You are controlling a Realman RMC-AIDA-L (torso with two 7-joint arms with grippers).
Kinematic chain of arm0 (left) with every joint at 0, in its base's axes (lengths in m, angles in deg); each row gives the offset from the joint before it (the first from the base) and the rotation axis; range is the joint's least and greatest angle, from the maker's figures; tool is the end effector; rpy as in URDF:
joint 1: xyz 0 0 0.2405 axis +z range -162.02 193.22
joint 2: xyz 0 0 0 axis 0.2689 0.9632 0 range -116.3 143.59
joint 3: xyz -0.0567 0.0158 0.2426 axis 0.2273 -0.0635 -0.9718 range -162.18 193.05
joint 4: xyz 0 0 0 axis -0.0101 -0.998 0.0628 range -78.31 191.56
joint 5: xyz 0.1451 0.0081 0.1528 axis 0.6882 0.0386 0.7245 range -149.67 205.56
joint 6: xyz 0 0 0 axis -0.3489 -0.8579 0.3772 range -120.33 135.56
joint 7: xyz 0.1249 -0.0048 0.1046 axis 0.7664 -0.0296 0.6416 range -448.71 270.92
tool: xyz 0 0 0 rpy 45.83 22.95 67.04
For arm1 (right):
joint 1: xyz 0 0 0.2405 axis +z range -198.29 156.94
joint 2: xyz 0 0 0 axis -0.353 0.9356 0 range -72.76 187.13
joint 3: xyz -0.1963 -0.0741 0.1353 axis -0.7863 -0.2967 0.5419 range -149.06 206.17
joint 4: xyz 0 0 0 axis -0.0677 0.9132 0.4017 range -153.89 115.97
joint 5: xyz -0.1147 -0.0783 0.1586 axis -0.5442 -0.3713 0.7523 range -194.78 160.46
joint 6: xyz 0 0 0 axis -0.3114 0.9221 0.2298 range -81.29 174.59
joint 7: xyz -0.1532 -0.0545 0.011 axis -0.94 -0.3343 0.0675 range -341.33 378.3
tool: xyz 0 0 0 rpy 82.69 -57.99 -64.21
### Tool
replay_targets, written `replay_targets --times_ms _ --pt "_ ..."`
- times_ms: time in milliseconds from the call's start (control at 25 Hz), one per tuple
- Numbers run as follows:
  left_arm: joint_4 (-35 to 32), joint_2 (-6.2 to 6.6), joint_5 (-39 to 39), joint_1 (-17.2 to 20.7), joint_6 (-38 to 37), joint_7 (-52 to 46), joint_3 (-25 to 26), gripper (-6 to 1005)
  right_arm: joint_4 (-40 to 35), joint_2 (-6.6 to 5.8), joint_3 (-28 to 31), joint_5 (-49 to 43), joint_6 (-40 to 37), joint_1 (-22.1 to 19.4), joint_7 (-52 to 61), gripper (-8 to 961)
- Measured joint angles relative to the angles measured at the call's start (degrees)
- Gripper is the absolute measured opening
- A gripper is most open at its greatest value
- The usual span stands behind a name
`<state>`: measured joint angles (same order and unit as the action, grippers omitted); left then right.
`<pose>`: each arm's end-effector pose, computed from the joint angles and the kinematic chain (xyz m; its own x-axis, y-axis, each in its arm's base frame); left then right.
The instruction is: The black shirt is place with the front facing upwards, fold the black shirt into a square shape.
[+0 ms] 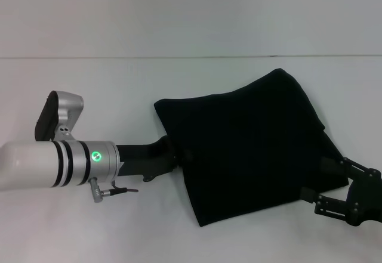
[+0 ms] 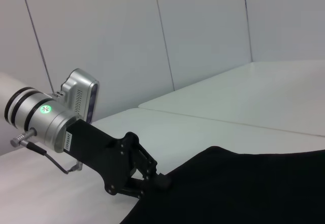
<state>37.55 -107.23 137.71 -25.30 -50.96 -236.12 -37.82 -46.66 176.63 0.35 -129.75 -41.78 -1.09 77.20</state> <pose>-0.2462 0.3721 -0.1021 -0.2112 0.9088 0.3597 0.9653 0.1362 0.2227 0.3189 0.2765 -0.0178 0.7385 -0.2836 -0.6117 -0.5501 -0.7780 -0.3034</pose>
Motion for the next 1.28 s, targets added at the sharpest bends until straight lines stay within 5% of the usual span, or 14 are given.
replay_targets --times_ms 160,400,680,1040,1280 --pt "0.0 -0.22 -0.22 0.11 0.0 1.09 0.14 175 0.09 0.0 0.0 0.0 -0.04 -0.03 0.0 932" --pt "-0.62 0.1 -0.48 0.67 -0.69 2.69 0.59 99 0.14 0.0 0.03 0.07 -0.08 0.14 0.0 932" --pt "-2.3 2.21 -0.58 2.8 -2.33 5.08 3.49 114 0.38 0.13 1.42 0.15 -0.08 0.88 0.15 932" --pt "-2.03 7.25 -0.58 4.69 -3.93 5.41 5.81 150 1.21 0.33 2.98 0.18 0.49 2.23 0.52 932" --pt "-2.54 7.36 -0.3 4.98 -4.12 6.13 6.49 173 2.55 0.4 2.99 0.78 2.05 3.35 0.38 931"
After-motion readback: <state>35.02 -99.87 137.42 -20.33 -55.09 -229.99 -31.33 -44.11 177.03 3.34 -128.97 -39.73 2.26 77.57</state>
